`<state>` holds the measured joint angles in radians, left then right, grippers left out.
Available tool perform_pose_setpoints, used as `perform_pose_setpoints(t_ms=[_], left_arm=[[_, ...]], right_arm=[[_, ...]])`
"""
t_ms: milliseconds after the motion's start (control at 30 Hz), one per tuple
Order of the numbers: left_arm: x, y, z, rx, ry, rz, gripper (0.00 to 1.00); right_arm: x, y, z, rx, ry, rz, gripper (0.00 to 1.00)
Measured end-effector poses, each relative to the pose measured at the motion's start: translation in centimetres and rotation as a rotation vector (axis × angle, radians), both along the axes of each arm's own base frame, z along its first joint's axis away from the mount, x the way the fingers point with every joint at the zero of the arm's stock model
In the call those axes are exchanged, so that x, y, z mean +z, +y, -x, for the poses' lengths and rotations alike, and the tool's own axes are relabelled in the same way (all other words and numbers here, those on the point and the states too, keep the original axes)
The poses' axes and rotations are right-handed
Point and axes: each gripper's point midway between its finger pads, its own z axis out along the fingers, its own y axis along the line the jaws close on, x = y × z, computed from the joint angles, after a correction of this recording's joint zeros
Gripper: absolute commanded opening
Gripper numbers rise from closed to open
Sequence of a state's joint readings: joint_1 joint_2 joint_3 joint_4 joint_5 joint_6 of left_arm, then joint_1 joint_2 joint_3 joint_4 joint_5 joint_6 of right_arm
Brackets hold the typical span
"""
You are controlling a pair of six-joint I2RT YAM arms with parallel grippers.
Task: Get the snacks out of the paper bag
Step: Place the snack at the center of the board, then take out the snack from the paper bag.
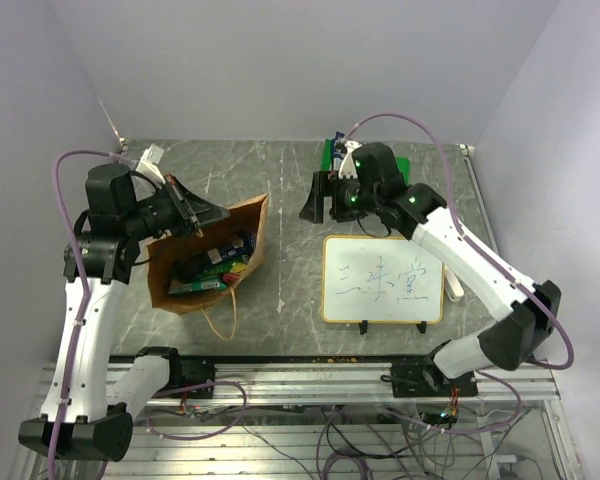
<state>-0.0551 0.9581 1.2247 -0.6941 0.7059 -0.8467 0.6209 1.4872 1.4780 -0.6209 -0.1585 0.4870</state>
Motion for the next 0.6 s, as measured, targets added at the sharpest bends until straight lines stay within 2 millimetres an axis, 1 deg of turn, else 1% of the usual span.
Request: perform_pose_setpoints(t_ms=[67,133,267,333,433,500,600], left_arm=[[0.4,-0.1,0.5,-0.007,-0.016,0.004,0.07],[0.8,-0.1,1.3,-0.013,-0.039,0.008,0.07],[1.0,-0.2,2.7,-0.018,-0.056,0.03,0.07],[1.0,-0.4,3.2,-0.028,-0.042,0.056,0.07],[1.2,-0.5,3.3,-0.025,-0.032,0.075,0.07],[1.1,-0.5,3.2,-0.017,-0.029,0.074,0.07],[1.3,-0.3,3.4,-0.005,-0.037,0.074,0.07]], right_arm=[[0.3,0.3,1.9,0.032,-0.004,-0.009,0.82],[1.1,0.5,3.4,0.062,-0.027,-0.027,0.8],[4.0,1.6,5.9,0.14,-0.167,-0.084,0.78],[5.5,3.0,7.2,0.202,-0.248,-0.114,0.77],[7.3,5.4,8.9,0.3,-0.36,-0.139,0.77],[7.6,7.0,9.9,0.356,-0.416,-0.134,0.76],[7.2,8.5,10.7,0.4,-0.439,-0.121,0.74]])
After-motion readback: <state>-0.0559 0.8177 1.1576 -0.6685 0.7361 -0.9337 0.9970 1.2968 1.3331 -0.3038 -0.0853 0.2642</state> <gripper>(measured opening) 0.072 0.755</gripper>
